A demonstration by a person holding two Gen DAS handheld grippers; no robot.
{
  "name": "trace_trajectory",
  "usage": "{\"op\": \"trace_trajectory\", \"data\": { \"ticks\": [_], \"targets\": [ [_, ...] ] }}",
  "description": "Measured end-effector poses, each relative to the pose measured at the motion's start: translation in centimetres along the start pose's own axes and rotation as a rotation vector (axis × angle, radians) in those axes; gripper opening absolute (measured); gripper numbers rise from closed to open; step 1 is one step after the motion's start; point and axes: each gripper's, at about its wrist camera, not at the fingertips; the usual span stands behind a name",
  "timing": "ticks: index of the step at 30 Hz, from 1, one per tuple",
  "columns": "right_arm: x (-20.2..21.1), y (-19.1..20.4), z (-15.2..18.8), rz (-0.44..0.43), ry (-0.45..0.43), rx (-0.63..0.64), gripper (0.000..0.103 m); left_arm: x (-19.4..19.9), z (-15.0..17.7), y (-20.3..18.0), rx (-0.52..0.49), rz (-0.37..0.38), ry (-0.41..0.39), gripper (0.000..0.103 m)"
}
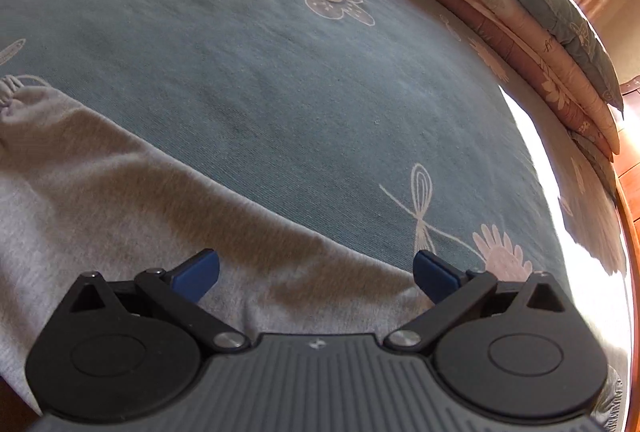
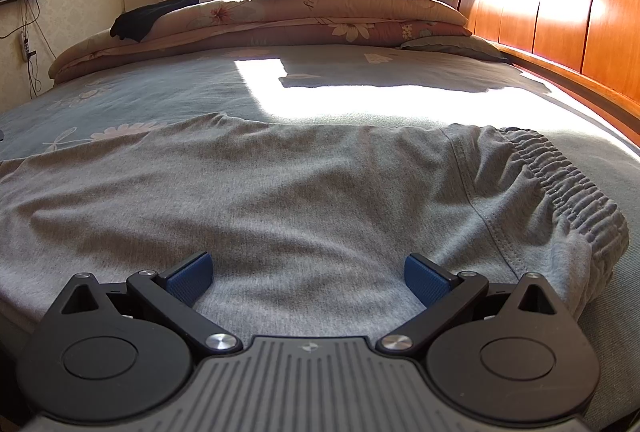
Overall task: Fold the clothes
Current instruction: 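Move the open left gripper over the stacked sweatpants cuffs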
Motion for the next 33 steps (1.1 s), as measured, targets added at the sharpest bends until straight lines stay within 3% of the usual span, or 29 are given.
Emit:
{"op": "trace_trajectory", "data": {
  "ticks": [9, 16, 22, 25, 28, 31, 33],
  "targets": [
    [0.0, 0.1, 0.1, 0.008, -0.002, 0.0, 0.103, -1.8, -2.8, 3.6, 0.062, -0.05, -0.021, 0.102],
    [-0.1, 0.2, 0.2, 0.017, -0.005, 0.001, 0.103, -0.3, -5.0, 5.7, 0.043, -0.205, -0.117, 0.102],
    [-0.1, 0.3, 0.3, 0.021, -0.012, 0.001, 0.103, 0.3, -5.8, 7.6, 0.1, -0.099, -0.096, 0.102],
    [-0.2, 0.4, 0.2, 0.025, -0.013, 0.0, 0.103, -0.8, -6.2, 8.6, 0.115, -0.123, -0.093, 0.102],
    [-0.3, 0.5, 0.1, 0.029, -0.012, -0.005, 0.103, -1.2, -7.0, 9.7, 0.1, -0.238, -0.148, 0.102],
    [-0.4, 0.5, 0.1, 0.035, -0.014, -0.008, 0.103, -0.2, -7.7, 9.8, 0.09, -0.223, -0.162, 0.102],
    [-0.4, 0.6, 0.1, 0.037, -0.016, -0.008, 0.103, 0.8, -7.6, 9.5, 0.077, -0.169, -0.153, 0.102]
  ]
}}
Point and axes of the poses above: each gripper's, at about its wrist camera, not at the fingertips, and x roughly against the way its jaws point, y to its left, z to its underside, and after that the axes turned 7 degrees about x, right-handed
